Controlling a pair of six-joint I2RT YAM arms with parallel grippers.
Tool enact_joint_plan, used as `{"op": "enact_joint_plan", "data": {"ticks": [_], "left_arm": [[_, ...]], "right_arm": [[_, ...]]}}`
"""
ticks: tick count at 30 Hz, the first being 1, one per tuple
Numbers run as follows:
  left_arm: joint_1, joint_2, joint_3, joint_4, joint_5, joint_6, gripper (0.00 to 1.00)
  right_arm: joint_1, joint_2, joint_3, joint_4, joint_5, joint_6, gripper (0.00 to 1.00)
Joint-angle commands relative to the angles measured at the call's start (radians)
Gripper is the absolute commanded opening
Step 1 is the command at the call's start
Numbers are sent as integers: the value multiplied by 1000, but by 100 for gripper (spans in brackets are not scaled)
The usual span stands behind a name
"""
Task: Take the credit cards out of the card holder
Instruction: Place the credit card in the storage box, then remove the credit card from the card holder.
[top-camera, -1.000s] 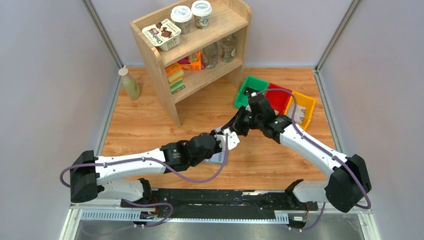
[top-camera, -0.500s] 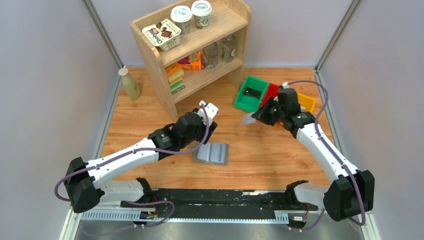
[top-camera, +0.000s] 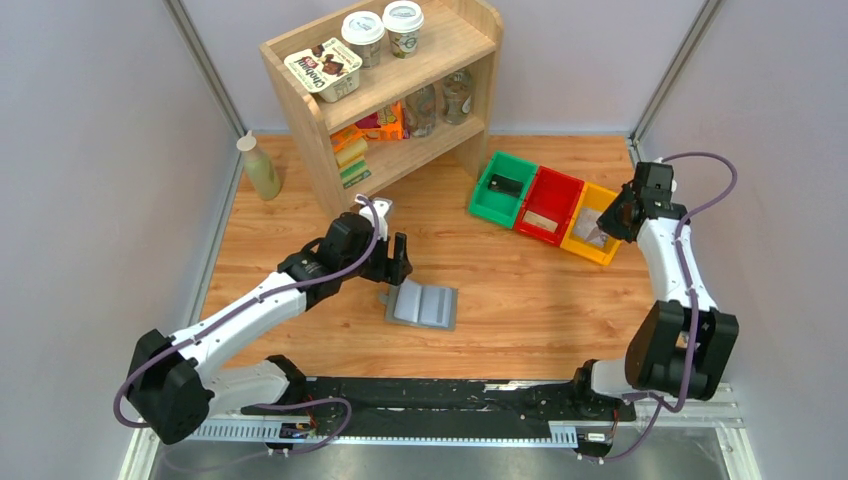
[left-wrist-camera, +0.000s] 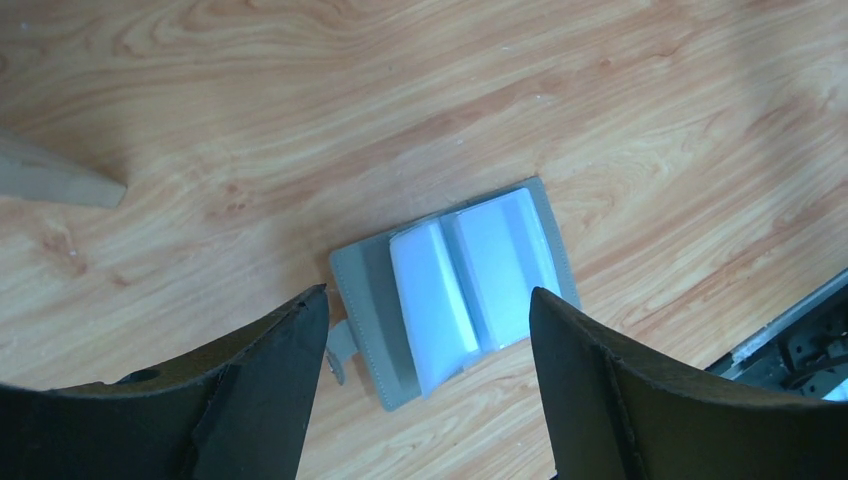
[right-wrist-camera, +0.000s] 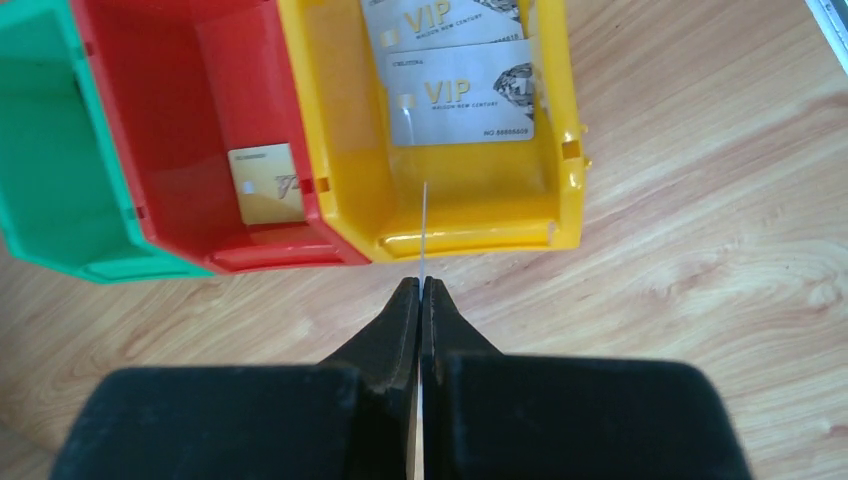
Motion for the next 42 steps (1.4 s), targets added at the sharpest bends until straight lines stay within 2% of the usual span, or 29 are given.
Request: {"op": "enact_joint_plan", "data": {"ticks": [1, 4, 9, 17, 19, 22, 24, 27, 31, 33, 36, 42], "left_arm": [[55, -11, -26, 47, 133, -85, 81], [71, -5, -37, 48, 155, -94, 81], [77, -7, -44, 48, 170, -102, 81], [80, 1, -52, 53, 191, -118, 81], [80, 2, -53, 54, 195, -125, 81], [80, 12, -49, 53, 211, -135, 80], [80, 15, -50, 50, 219, -146, 80], [80, 19, -50, 48, 225, -157, 79], [79, 50, -41, 44, 242, -171, 77], [79, 68, -29, 42, 256, -180, 76], [79, 94, -17, 39, 274, -186, 74], [79, 168, 11, 18, 277, -192, 69]], "right_arm": [[-39, 84, 34, 98, -74, -94, 0], [-68, 150, 36, 173, -198, -114, 0], [-85, 227, 49, 273, -309, -123, 0], [-117, 331, 69, 277, -269, -149, 5], [-120, 348, 72, 277, -277, -152, 14], [-119, 343, 91, 227, -251, -146, 33], [-119, 316, 105, 181, -175, -124, 39], [-107, 238, 125, 101, -38, -104, 55], [-32, 121, 125, 35, 105, -98, 71], [10, 78, 115, 1, 131, -83, 74], [85, -2, 51, 18, 44, -60, 74], [382, -124, -114, 133, -105, 69, 74]]}}
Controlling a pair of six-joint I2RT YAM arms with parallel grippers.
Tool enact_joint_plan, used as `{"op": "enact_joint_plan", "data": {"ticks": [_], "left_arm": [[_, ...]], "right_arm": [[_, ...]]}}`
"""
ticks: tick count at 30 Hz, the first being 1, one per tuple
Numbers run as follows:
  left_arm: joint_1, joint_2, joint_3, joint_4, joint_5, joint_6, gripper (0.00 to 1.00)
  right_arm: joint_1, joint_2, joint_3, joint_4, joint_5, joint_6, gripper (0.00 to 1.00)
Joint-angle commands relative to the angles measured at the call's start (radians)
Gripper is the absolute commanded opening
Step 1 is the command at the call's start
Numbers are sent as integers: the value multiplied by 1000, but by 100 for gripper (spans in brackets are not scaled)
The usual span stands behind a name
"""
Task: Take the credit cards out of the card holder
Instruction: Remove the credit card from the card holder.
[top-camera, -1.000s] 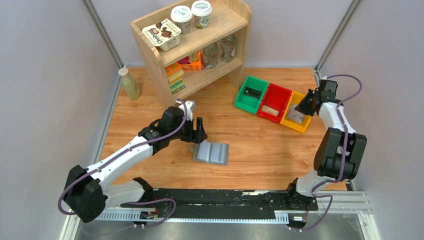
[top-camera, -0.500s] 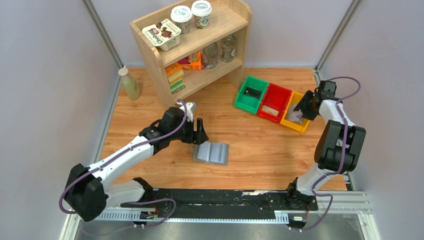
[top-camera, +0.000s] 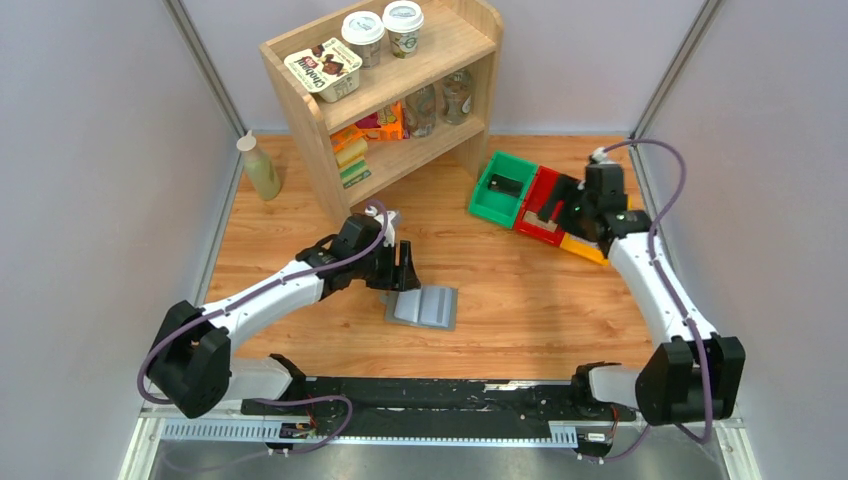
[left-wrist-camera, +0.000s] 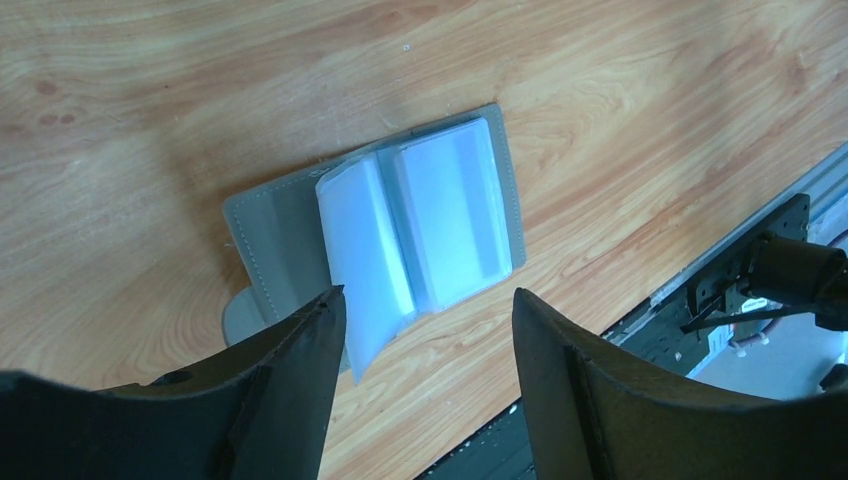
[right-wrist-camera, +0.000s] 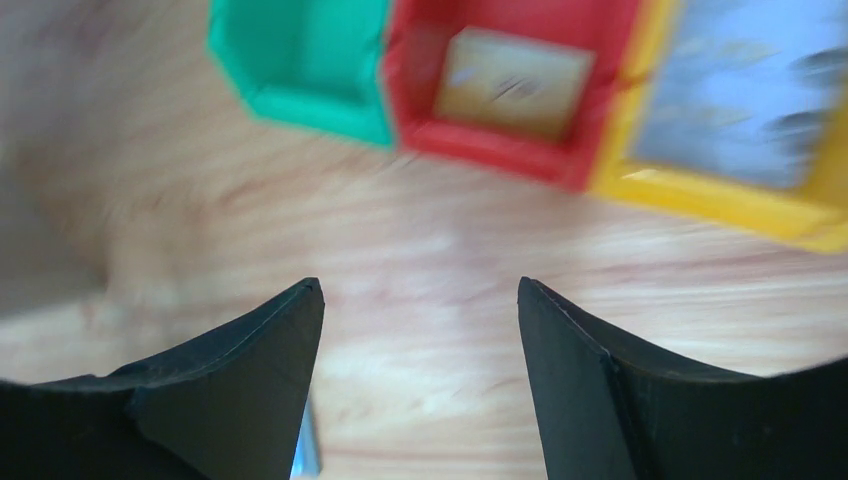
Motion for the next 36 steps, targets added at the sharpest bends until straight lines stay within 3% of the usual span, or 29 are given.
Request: {"op": "enact_joint_plan", "data": {"ticks": [1, 7, 12, 19, 22, 24, 25, 36], "left_arm": [[4, 42, 44, -3, 16, -23, 69], [4, 86, 3, -27, -56, -45, 65], [4, 109, -50, -38, -136, -72, 62], [4, 146, -90, -31, -178, -101, 50], [4, 158, -109, -12, -164, -126, 34], [4, 161, -119, 0, -150, -147, 32], [4, 163, -126, 6, -138, -152, 24], [4, 157, -188, 84, -76, -241, 21]], "right_arm": [[205, -63, -117, 88, -105, 141, 73], [522, -68, -246, 256, -85, 306, 67], [674, 26, -249, 329, -62, 349, 65], [739, 141, -220, 369, -68, 360, 62], [744, 174, -211, 386, -86, 353, 61], [745, 197, -206, 397, -103, 350, 60], [750, 208, -206, 403, -112, 348, 60], [774, 262, -193, 336, -47, 334, 60]]}}
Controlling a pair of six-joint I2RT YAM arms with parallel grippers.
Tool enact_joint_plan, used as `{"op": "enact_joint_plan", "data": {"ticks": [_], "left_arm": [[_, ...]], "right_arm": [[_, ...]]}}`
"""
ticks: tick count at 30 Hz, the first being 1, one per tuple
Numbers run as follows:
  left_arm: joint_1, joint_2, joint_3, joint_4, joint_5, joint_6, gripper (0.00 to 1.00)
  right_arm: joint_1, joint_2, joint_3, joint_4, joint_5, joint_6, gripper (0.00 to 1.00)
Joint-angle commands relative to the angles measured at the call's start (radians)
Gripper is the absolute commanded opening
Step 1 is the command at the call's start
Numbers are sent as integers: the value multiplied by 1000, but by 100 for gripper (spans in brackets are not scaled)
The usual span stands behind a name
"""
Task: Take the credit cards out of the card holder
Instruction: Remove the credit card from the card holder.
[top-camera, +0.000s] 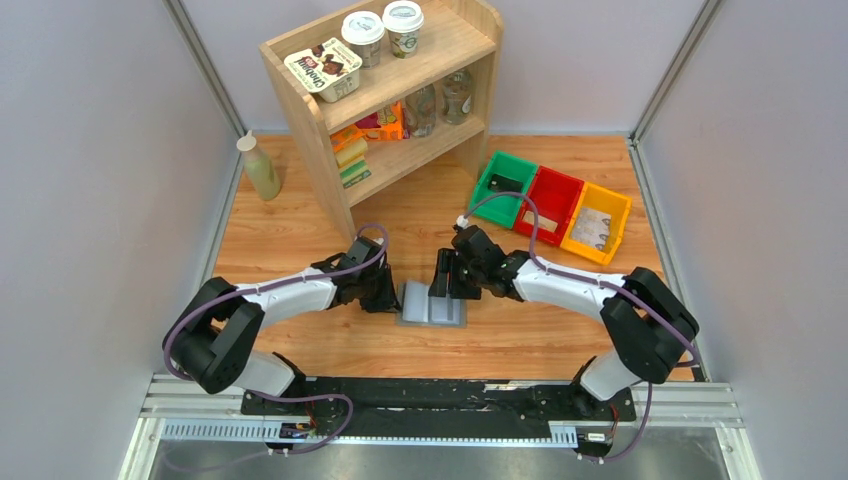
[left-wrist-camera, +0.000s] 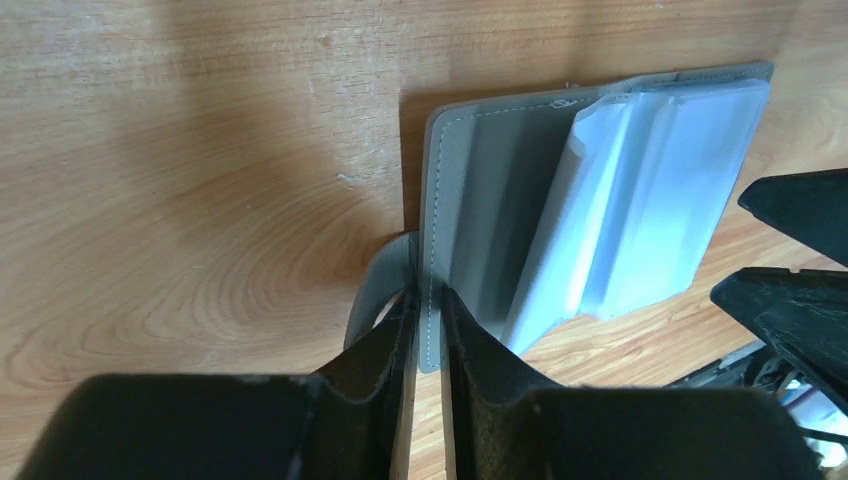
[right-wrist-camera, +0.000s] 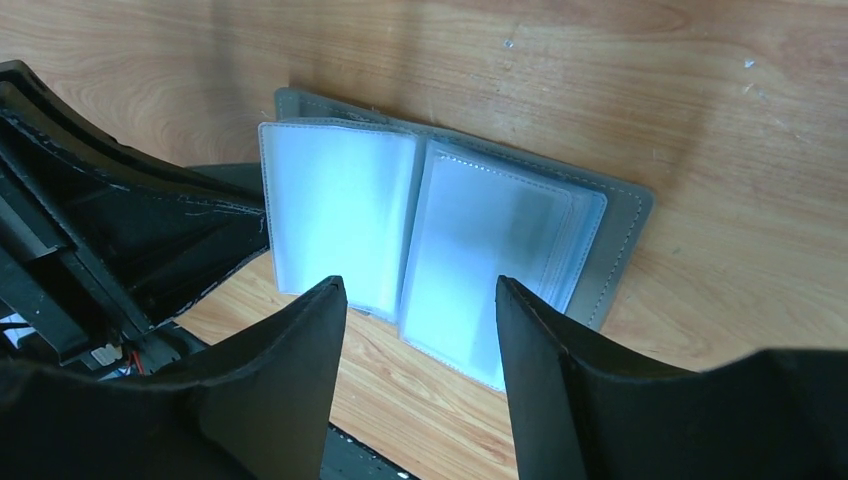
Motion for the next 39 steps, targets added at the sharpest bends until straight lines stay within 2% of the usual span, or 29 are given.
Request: {"op": "enact_joint_plan", "data": {"ticks": [1, 10, 17, 25, 28, 33, 39], "left_arm": [[3, 4, -34, 11, 14, -40, 21], [1, 4, -40, 32, 30, -63, 21], [1, 1, -39, 40, 36, -69, 21], [0, -2, -39, 42, 44, -72, 21], [0, -3, -37, 42, 45, -72, 21], [0, -6, -36, 43, 44, -72, 21], [0, -6, -36, 46, 45, -70, 21]], "right_arm": [[17, 7, 50, -30, 65, -8, 60], [50, 33, 106, -157, 210, -13, 64], [52, 73, 108, -159, 198, -11, 66], [73, 82, 134, -148, 161, -31, 64], [81, 73, 157, -190, 192, -31, 65], [84, 73, 180, -250, 275, -31, 72], [87, 87, 186, -239, 269, -36, 71]]}}
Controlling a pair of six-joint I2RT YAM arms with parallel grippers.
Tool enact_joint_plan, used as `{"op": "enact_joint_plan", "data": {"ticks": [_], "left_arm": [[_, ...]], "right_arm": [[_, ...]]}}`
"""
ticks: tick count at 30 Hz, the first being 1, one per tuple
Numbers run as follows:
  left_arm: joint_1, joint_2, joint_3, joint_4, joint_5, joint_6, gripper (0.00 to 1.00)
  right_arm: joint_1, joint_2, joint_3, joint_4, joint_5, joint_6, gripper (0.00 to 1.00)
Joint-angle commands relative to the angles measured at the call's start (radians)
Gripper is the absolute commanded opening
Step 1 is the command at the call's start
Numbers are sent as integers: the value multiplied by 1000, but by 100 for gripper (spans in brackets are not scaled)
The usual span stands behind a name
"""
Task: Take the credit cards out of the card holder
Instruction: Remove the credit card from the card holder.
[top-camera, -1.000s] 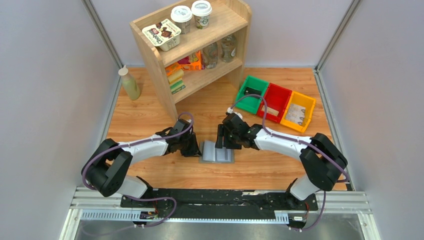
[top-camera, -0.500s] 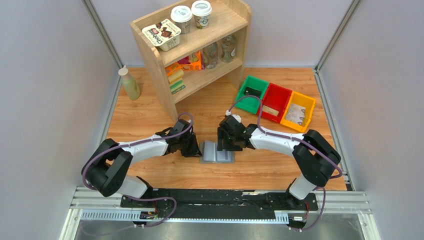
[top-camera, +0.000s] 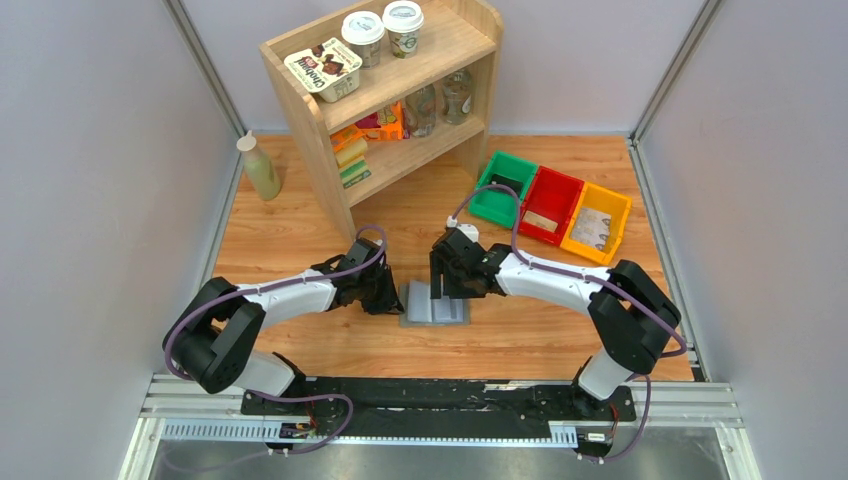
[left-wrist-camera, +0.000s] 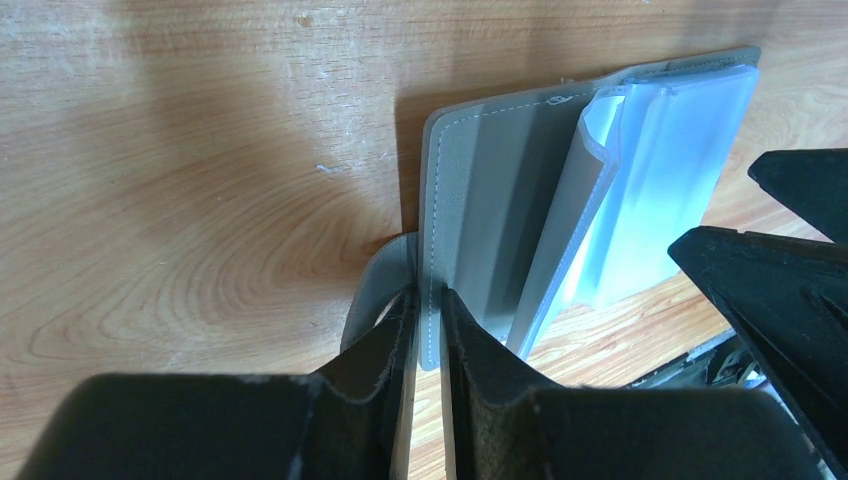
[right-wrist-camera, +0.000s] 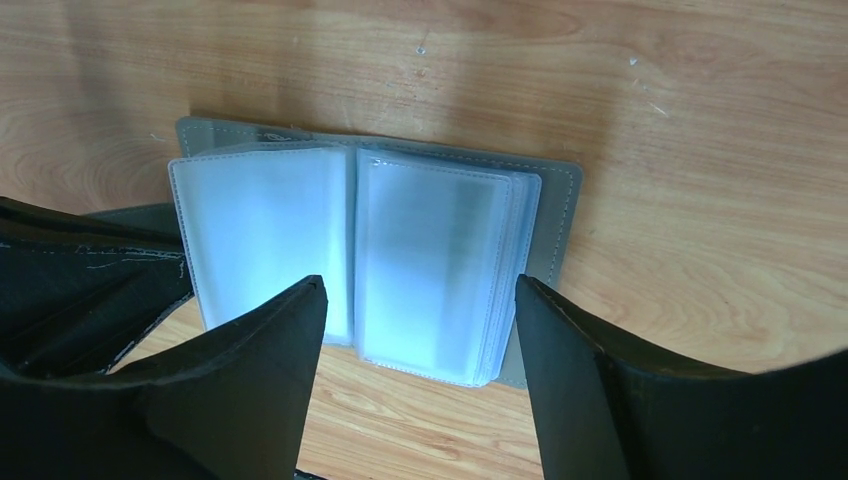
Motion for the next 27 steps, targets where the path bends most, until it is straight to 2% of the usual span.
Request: {"op": "enact_joint_plan", "data": {"ticks": [1, 18, 22, 27], "left_arm": [[0, -5, -13, 0, 3, -4, 21], [0, -3, -13, 5, 12, -6, 21], [-1, -3, -13, 8, 15, -7, 21], [-4, -5, -10, 9, 12, -7, 21]], "right_arm": [[6, 7, 36, 2, 26, -10, 70], [14, 44, 43, 33, -41, -36, 61], [18, 26, 62, 23, -50, -47, 61], [32, 29, 93, -35, 17, -48, 69]]}}
